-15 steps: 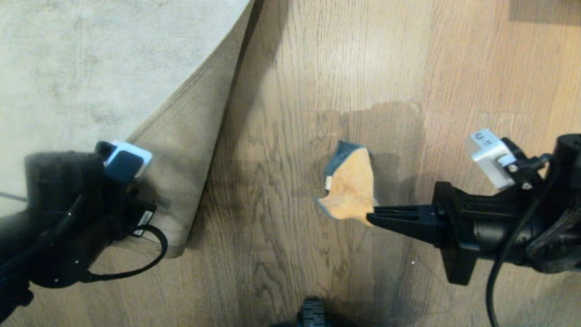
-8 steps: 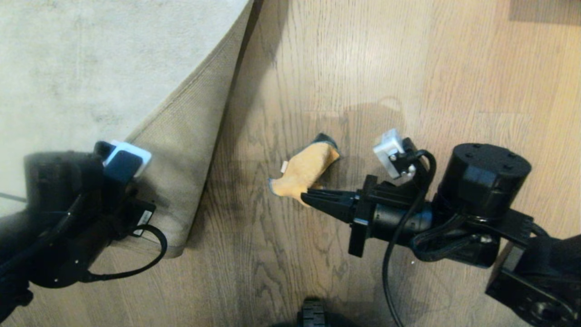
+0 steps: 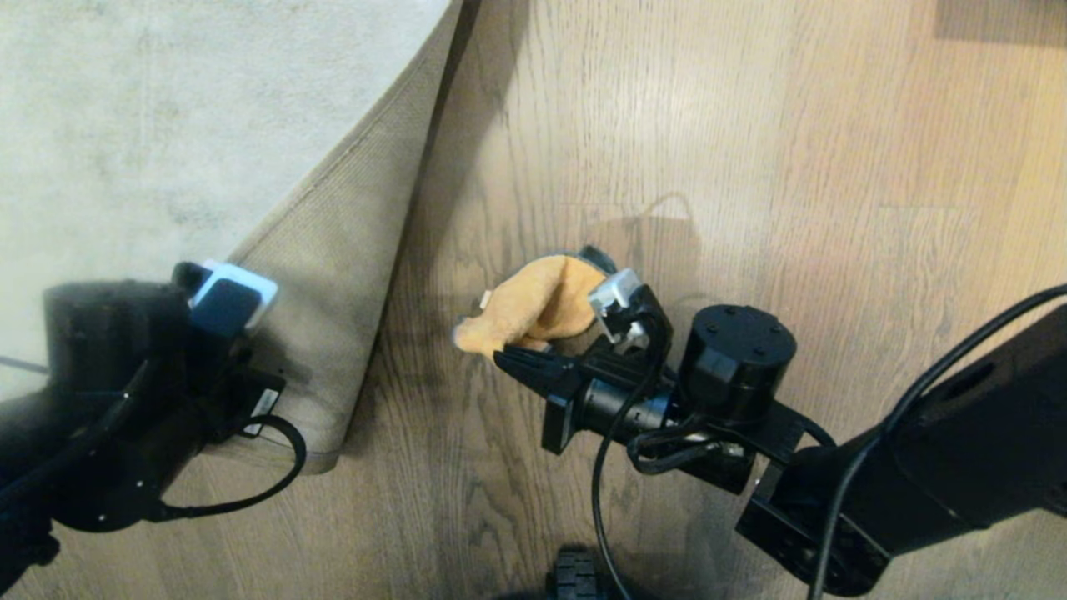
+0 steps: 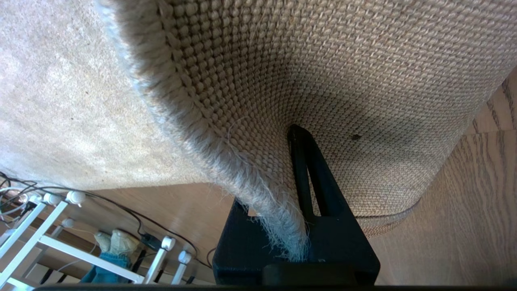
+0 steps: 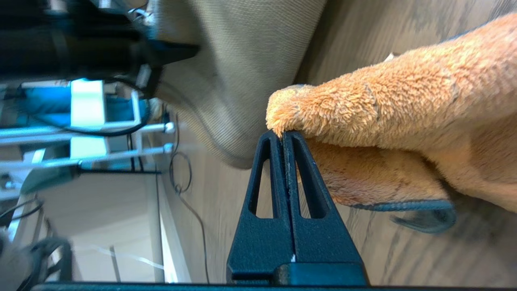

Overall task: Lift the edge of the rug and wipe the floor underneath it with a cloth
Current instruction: Wipe the floor under the carpet with a rag

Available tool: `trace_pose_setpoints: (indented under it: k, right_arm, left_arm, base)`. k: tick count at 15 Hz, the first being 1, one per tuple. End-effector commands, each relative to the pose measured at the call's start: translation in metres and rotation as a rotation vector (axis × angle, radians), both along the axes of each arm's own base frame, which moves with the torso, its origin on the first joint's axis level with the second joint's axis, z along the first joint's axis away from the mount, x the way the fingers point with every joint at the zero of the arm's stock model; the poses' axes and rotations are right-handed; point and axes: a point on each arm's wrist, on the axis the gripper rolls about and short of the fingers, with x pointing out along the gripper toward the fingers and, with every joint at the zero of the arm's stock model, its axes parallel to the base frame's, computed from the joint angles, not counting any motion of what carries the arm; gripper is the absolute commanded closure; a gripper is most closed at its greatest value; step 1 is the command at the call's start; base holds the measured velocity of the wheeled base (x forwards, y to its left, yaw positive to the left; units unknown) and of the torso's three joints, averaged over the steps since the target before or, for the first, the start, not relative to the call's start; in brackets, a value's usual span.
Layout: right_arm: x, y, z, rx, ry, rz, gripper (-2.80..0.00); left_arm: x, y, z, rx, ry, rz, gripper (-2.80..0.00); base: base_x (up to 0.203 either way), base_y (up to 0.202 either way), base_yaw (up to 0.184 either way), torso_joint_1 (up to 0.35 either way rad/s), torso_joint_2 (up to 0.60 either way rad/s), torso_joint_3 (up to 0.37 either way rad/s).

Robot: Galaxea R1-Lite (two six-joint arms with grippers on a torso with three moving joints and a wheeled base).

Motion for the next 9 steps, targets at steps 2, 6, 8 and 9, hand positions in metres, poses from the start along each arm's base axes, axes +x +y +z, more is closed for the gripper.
trace_pose_setpoints:
  k: [2, 6, 8, 9]
  right_arm:
    - [0.014, 0.015, -0.021, -0.001, 0.023, -0.018, 0.0]
    - [0.027, 0.029, -0.035, 0.016, 0.014, -0.036, 0.0]
    - [0.031, 0.033, -0.043, 0.017, 0.015, -0.037, 0.0]
    - [0.034, 0.035, -0.049, 0.022, 0.011, -0.038, 0.0]
  left_arm:
    - [0.0, 0.0, 0.0, 0.002, -0.003, 0.002, 0.0]
    - [0.0, 0.0, 0.0, 0.002, -0.003, 0.002, 0.0]
    - [0.0, 0.0, 0.0, 0.002, -0.003, 0.002, 0.0]
    - [0.0, 0.0, 0.0, 0.002, -0.003, 0.002, 0.0]
  base:
    - [0.0, 0.0, 0.0, 0.0, 0.0, 0.0]
    - [0.0, 0.0, 0.0, 0.0, 0.0, 0.0]
    - [0.0, 0.0, 0.0, 0.0, 0.0, 0.0]
    - [0.0, 0.0, 0.0, 0.0, 0.0, 0.0]
